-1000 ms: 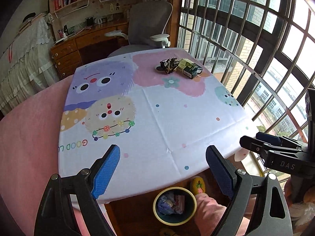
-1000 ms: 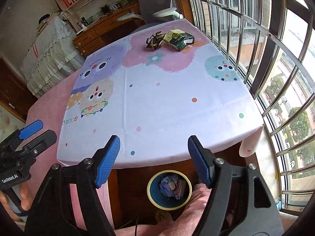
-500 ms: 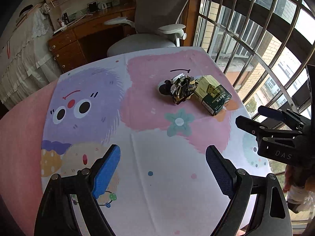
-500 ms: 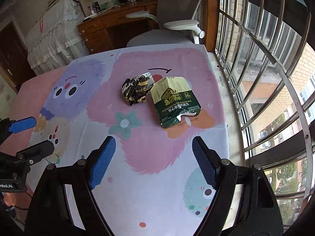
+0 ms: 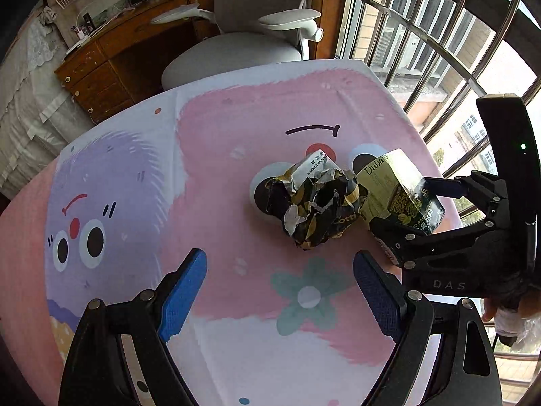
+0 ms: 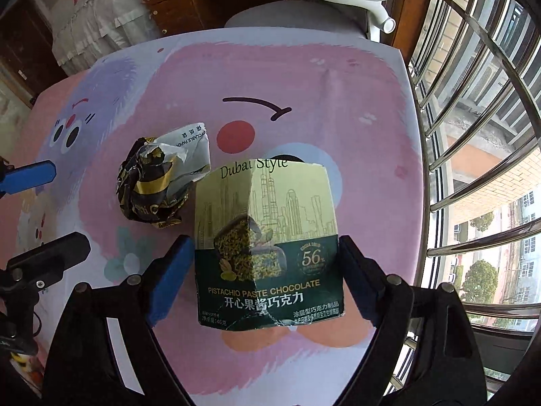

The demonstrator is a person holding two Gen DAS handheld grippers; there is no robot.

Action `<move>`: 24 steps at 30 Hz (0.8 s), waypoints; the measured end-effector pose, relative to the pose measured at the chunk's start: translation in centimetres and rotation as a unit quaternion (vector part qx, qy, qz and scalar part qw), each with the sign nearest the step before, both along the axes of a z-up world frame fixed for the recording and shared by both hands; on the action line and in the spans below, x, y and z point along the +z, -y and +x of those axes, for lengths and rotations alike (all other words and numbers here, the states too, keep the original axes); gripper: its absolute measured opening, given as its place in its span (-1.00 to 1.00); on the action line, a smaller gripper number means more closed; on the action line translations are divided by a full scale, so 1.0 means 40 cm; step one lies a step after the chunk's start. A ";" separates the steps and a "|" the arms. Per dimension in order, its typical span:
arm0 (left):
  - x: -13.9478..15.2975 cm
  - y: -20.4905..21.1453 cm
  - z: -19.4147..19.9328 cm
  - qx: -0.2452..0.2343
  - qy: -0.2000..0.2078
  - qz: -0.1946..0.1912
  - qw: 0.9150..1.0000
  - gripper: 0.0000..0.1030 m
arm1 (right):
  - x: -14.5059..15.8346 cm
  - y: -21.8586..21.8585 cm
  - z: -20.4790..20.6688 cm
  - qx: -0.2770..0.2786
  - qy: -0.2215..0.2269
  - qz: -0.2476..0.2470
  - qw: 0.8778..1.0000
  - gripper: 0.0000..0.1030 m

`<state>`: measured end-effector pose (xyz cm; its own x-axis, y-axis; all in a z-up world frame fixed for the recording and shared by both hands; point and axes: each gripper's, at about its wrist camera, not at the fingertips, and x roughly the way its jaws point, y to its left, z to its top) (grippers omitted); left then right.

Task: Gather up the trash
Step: 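Grasp the green Dubai Style chocolate box with the right tool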

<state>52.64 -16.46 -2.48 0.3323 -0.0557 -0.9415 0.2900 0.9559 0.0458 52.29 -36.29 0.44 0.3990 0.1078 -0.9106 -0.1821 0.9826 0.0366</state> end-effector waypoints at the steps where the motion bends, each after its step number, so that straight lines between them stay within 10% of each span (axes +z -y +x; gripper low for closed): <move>1: -0.008 0.009 0.018 -0.004 -0.002 0.002 1.000 0.75 | -0.009 0.004 0.010 -0.001 -0.007 -0.001 1.000 0.62; 24: -0.159 0.140 0.184 -0.068 -0.085 -0.012 0.994 0.68 | -0.048 0.053 -0.017 -0.005 -0.019 0.020 1.000 0.53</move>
